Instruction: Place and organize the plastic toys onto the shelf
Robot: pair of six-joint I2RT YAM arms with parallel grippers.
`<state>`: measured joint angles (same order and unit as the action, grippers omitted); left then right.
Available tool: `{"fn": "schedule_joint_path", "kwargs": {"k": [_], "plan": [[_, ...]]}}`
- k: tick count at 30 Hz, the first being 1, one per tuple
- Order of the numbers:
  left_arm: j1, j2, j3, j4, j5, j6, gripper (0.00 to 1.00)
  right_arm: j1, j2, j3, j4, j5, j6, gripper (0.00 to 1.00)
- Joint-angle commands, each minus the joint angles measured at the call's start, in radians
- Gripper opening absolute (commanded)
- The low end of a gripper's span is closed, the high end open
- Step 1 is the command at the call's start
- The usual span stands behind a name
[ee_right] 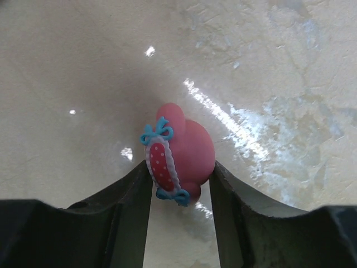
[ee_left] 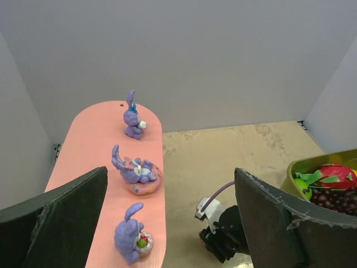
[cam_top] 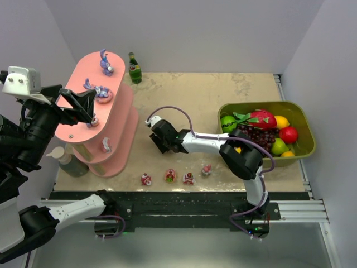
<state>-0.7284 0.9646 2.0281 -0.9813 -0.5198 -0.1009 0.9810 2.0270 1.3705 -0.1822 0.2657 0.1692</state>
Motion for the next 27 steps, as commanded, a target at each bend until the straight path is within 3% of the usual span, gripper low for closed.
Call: {"fn": "schedule_joint_path", "kwargs": {"k": [1,5,9,13,14,17,22,27], "plan": [[0.004,-0.001,0.029,0.029,0.004,0.009,1.00,-0.041,-0.028,0.026,0.070,-0.163,-0.209,0.38],[0.004,-0.007,0.029,0.032,0.003,0.010,1.00,-0.048,-0.034,0.019,0.047,-0.264,-0.435,0.34],[0.004,-0.012,0.026,0.032,-0.003,0.012,1.00,-0.048,-0.030,0.001,0.061,-0.295,-0.563,0.35],[0.004,-0.020,0.026,0.027,-0.006,0.009,1.00,-0.051,-0.028,-0.001,0.072,-0.240,-0.576,0.54],[0.004,-0.020,0.026,0.026,-0.006,0.009,0.99,-0.051,-0.031,-0.004,0.078,-0.220,-0.551,0.70],[0.004,-0.024,0.020,0.024,-0.006,0.004,1.00,-0.051,-0.054,-0.019,0.101,-0.203,-0.481,0.85],[0.004,-0.026,0.021,0.021,-0.008,0.000,1.00,-0.051,-0.102,-0.048,0.133,-0.137,-0.301,0.93],[0.004,-0.026,0.018,0.020,-0.011,0.001,1.00,-0.044,-0.135,-0.066,0.070,-0.040,0.083,0.95]]}}
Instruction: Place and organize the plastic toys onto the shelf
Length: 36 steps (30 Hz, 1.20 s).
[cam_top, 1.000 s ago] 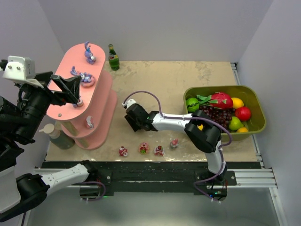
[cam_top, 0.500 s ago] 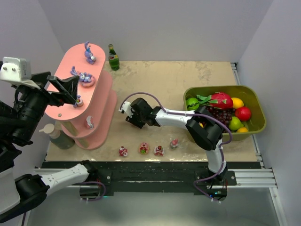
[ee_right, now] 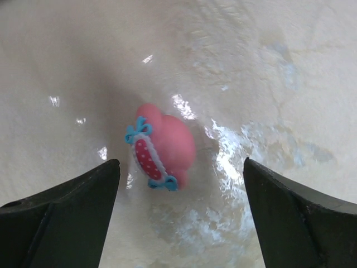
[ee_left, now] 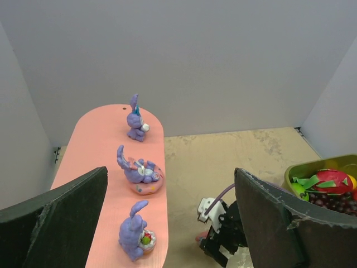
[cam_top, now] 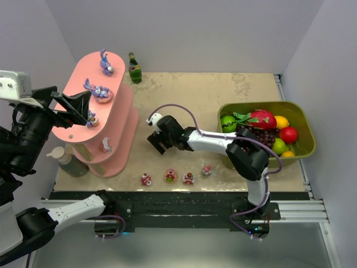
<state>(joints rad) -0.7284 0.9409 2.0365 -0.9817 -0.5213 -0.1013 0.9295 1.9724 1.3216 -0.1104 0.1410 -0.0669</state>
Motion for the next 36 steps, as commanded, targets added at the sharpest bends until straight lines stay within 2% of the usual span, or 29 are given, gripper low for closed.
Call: {"fn": "schedule_joint_path", "kwargs": {"k": [1,2,6,11,13,14,16,18,20,24,27,31,36], "plan": [[0.004,-0.001,0.008,0.021,-0.011,0.002,0.99,0.011,-0.087,-0.030,0.008,0.101,0.358,0.95],[0.004,-0.001,0.007,0.020,-0.011,0.003,1.00,0.021,-0.093,-0.039,0.003,0.118,0.459,0.95],[0.004,0.006,0.005,0.018,-0.011,0.009,1.00,0.042,-0.098,-0.044,-0.011,0.086,0.623,0.89],[0.004,0.006,0.005,0.017,-0.011,0.009,0.99,0.077,-0.133,-0.082,-0.017,0.094,0.791,0.75],[0.004,0.003,0.005,0.017,-0.011,0.009,0.99,0.097,-0.144,-0.099,-0.002,0.094,0.815,0.70],[0.004,0.002,0.004,0.017,-0.013,0.009,1.00,0.101,-0.136,-0.099,-0.017,0.113,0.823,0.63],[0.004,0.001,0.002,0.017,-0.014,0.006,0.99,0.103,-0.124,-0.090,-0.041,0.121,0.843,0.58],[0.004,-0.001,-0.001,0.015,-0.014,0.005,1.00,0.103,-0.101,-0.076,-0.080,0.131,0.851,0.49],[0.004,-0.001,0.001,0.014,-0.016,0.003,1.00,0.104,-0.081,-0.062,-0.103,0.146,0.851,0.43],[0.004,-0.001,0.001,0.011,-0.020,0.002,1.00,0.092,-0.041,-0.030,-0.115,0.180,0.837,0.23],[0.004,-0.001,0.004,0.011,-0.023,0.002,1.00,0.078,-0.008,-0.001,-0.121,0.183,0.822,0.14],[0.004,0.001,0.002,0.011,-0.026,0.003,1.00,0.049,0.038,0.044,-0.143,0.195,0.808,0.06],[0.004,0.002,0.004,0.012,-0.029,0.005,1.00,0.016,0.074,0.096,-0.181,0.210,0.794,0.04]]}}
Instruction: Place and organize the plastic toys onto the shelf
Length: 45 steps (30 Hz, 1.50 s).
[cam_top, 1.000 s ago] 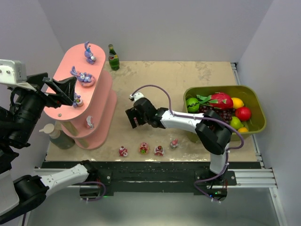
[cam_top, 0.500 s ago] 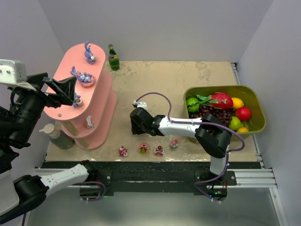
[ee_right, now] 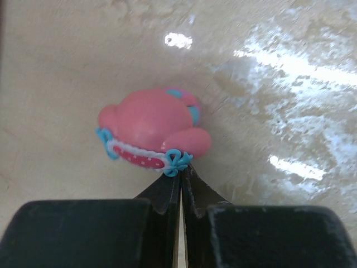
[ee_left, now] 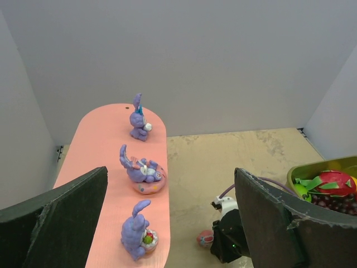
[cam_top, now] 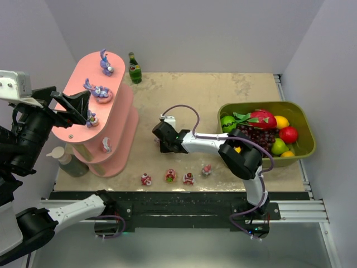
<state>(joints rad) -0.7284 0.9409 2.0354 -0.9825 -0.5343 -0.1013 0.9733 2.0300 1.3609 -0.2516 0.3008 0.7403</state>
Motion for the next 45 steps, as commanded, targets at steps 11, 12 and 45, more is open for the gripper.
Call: {"fn": "schedule_joint_path", "kwargs": {"k": [11,12,45], "plan": [[0.004,0.001,0.009,0.010,-0.023,0.006,1.00,-0.053,0.066,0.095,0.000,0.058,-0.124,0.05],[0.004,0.001,0.009,0.010,-0.023,0.005,0.99,-0.053,0.056,0.075,0.012,0.048,-0.136,0.08],[0.004,-0.290,-0.530,0.355,0.140,0.026,0.99,-0.039,0.111,-0.499,1.002,-0.124,-0.478,0.64]]}}
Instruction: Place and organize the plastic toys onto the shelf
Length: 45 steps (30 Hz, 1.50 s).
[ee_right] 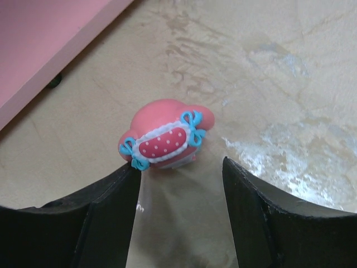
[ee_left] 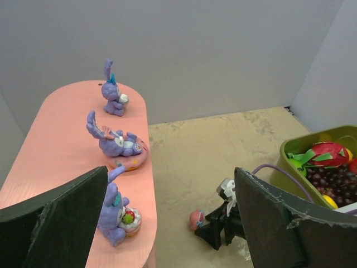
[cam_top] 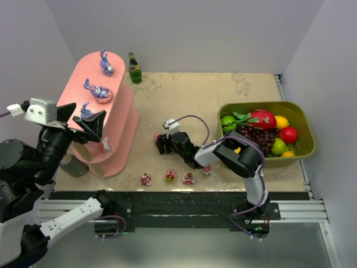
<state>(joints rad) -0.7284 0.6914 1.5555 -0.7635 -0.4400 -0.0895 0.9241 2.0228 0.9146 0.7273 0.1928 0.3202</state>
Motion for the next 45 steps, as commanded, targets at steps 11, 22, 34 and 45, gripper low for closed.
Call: {"fn": "schedule_joint_path", "kwargs": {"k": [11,22,34,45], "plan": [[0.004,-0.110,-0.156,0.167,0.090,-0.009,0.99,0.010,0.226,-0.105,0.212,0.036,-0.116,0.69],[0.004,-0.170,-0.265,0.231,0.142,0.000,0.99,0.035,0.249,-0.079,0.183,0.112,-0.161,0.68],[0.004,-0.178,-0.298,0.270,0.155,0.019,0.99,0.079,0.278,0.044,0.026,0.180,-0.109,0.72],[0.004,-0.210,-0.314,0.279,0.162,0.023,0.99,0.087,0.330,0.093,-0.020,0.246,-0.070,0.74]]}}
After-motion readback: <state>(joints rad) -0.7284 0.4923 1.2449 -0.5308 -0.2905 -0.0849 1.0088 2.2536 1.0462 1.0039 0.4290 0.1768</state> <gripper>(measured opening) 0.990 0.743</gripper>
